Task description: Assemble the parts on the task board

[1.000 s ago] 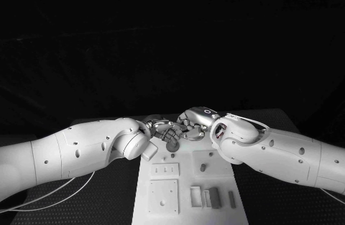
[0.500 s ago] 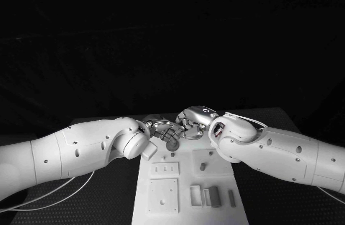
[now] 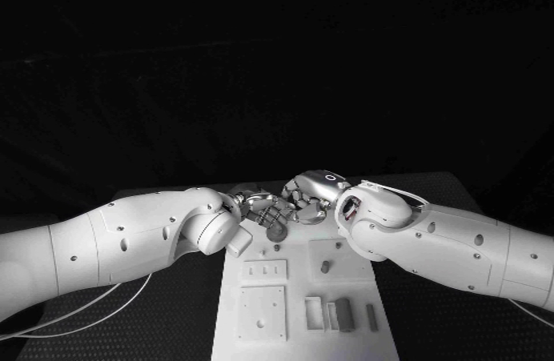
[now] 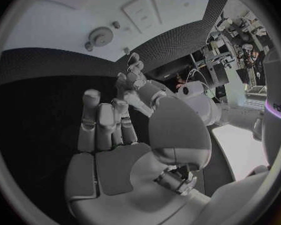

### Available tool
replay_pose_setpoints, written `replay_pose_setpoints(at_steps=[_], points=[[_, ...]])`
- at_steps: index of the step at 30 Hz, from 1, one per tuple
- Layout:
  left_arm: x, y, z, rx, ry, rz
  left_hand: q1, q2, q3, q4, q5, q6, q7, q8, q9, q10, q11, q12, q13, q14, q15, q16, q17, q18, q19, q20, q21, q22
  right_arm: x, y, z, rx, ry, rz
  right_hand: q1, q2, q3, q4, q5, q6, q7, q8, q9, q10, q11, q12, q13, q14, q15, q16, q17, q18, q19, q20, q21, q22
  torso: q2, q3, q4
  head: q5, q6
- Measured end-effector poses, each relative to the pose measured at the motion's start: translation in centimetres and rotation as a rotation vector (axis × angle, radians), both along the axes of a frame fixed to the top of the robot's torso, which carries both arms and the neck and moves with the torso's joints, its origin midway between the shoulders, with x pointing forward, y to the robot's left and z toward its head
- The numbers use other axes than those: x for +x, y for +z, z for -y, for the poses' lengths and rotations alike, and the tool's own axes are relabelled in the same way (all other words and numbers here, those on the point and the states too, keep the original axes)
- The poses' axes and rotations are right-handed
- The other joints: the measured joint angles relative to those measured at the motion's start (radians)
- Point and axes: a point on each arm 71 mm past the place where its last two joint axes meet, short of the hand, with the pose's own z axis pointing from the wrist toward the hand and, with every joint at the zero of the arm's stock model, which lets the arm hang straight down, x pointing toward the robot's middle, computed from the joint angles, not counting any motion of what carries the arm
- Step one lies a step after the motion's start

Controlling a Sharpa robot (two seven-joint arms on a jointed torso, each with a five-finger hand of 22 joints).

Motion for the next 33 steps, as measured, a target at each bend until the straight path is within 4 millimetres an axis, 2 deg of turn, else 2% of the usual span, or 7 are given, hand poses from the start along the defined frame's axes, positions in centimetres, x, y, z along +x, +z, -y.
replay_pose_setpoints(at_steps=[6,9,10,11,17,33], points=[[-0.02,-0.03,-0.05,0.004,0.001,-0.004,0.003,0.002,0.018,0.004,-0.004,0.007,0.007,0.008,0.008,0.015,-0.013,0.011,0.024,0.016,-0.008,0.013,0.032,0.000,0.007,-0.007,0.008,0.013,0.00,-0.11,-0.04,-0.001,0.001,-0.001,0.000,0.000,-0.001,-0.001,-0.001,0.000,0.000,-0.001,0.008,0.000,0.000,0.000,0.000,-0.001,0.001,0.000,0.000,0.000,0.000,0.000,0.000,0.000,0.000,0.0004,-0.0002,0.000,-0.001],[-0.02,-0.05,-0.12,0.006,0.003,-0.004,0.007,0.006,0.021,0.004,-0.004,0.007,0.007,0.014,0.010,0.018,-0.011,0.015,0.030,0.016,-0.009,0.013,0.039,0.000,0.009,-0.009,0.008,0.015,0.02,-0.20,0.02,-0.002,-0.001,-0.003,0.000,0.000,0.000,0.000,-0.001,0.000,0.000,-0.002,0.008,0.000,0.000,0.000,0.000,-0.001,0.001,0.000,0.000,0.000,0.000,0.000,0.000,0.000,0.000,0.0005,-0.0002,-0.001,-0.001],[-0.02,-0.05,-0.16,0.006,0.003,-0.004,0.012,0.011,0.021,0.004,-0.004,0.022,-0.001,0.024,0.011,0.020,-0.010,0.015,0.032,0.017,-0.010,0.013,0.041,0.000,0.010,-0.010,0.008,0.017,0.06,-0.25,0.10,-0.003,-0.004,-0.003,0.000,0.000,0.001,0.001,-0.001,0.000,0.000,-0.004,0.007,0.000,0.000,0.000,0.000,-0.001,0.001,0.000,0.000,0.000,0.000,0.000,0.000,0.000,0.000,0.0005,-0.0002,-0.001,-0.001],[-0.04,-0.05,-0.16,0.006,0.003,-0.004,0.016,0.015,0.022,0.005,-0.004,0.043,-0.019,0.024,0.011,0.025,-0.011,0.016,0.034,0.019,-0.012,0.013,0.044,0.000,0.012,-0.012,0.008,0.018,0.12,-0.29,0.20,-0.004,-0.007,-0.004,0.000,0.000,0.002,0.002,-0.001,0.000,0.000,-0.005,0.006,0.000,0.000,0.000,0.000,-0.001,0.001,0.000,0.000,0.000,0.000,0.000,0.000,0.000,0.000,0.0006,-0.0002,-0.001,-0.001],[-0.05,-0.07,-0.18,0.013,-0.001,-0.002,0.014,0.017,0.025,0.002,-0.006,0.044,-0.019,0.020,0.019,0.030,-0.016,0.026,0.051,0.028,-0.021,0.017,0.062,0.000,0.021,-0.021,0.015,0.027,0.11,-0.36,0.21,-0.005,-0.008,-0.005,0.000,0.000,0.002,0.002,-0.001,0.000,0.000,-0.004,0.004,0.000,0.000,0.000,-0.001,0.001,0.000,0.000,0.000,0.000,0.000,0.000,0.000,0.000,0.000,0.0007,-0.0002,-0.002,-0.001],[-0.04,-0.13,-0.20,0.031,-0.012,0.002,0.002,0.023,0.024,0.002,-0.003,0.045,-0.020,0.016,0.025,0.033,-0.020,0.029,0.067,0.032,-0.024,0.021,0.077,0.000,0.025,-0.025,0.016,0.035,0.06,-0.59,0.23,-0.006,-0.008,-0.009,0.001,-0.001,0.002,0.002,-0.002,0.000,0.000,-0.004,0.004,0.000,0.000,0.000,-0.001,0.005,-0.001,0.000,0.000,0.000,0.000,0.000,0.000,0.000,0.000,0.0012,-0.0003,-0.002,-0.002]])
